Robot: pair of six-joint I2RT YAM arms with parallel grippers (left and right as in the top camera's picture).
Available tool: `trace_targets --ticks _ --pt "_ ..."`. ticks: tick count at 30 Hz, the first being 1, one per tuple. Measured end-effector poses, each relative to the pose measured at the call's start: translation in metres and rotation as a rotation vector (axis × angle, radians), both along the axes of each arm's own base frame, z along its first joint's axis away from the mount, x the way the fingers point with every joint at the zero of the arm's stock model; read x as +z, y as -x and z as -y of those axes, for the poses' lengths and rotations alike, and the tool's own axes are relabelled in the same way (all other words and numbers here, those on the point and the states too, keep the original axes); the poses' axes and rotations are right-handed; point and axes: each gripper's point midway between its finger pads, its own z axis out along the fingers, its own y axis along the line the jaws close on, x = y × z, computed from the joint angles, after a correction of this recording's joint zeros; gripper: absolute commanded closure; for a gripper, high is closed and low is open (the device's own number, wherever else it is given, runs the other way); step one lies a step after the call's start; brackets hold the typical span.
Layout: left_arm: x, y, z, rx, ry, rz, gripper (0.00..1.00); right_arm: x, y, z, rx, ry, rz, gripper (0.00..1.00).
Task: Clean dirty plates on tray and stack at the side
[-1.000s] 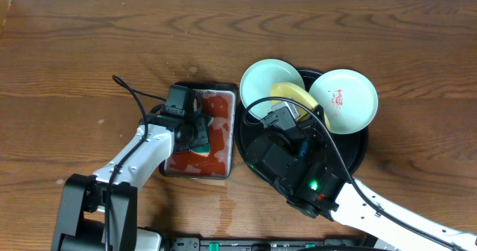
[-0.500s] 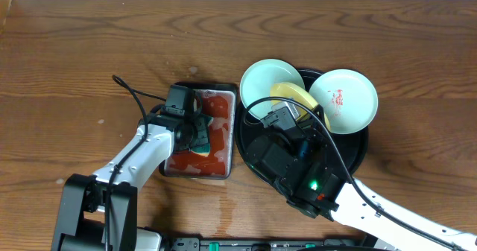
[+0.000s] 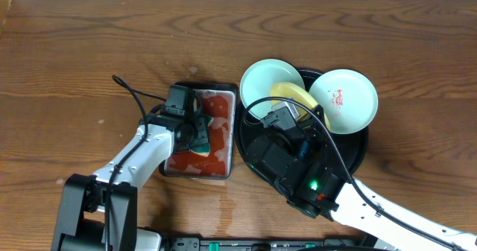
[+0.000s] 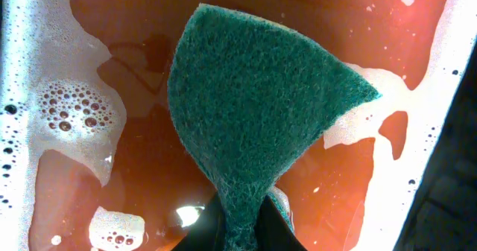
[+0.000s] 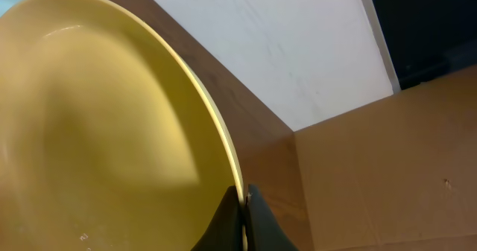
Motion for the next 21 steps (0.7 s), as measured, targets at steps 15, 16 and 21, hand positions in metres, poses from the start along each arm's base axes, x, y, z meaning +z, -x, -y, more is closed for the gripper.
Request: trace_targets --ticks 15,16,21 --pt "0.0 0.0 0.0 0.0 0.0 0.0 0.92 0.0001 0.0 0.0 0.0 0.0 0.0 0.99" --pt "0.0 0.0 0.0 0.0 0.0 0.0 0.93 0.0 0.0 0.0 0.0 0.0 0.0 0.99" --pt "0.0 0.0 0.0 0.0 0.0 0.0 0.92 0.0 0.0 0.0 0.0 0.0 0.0 0.99"
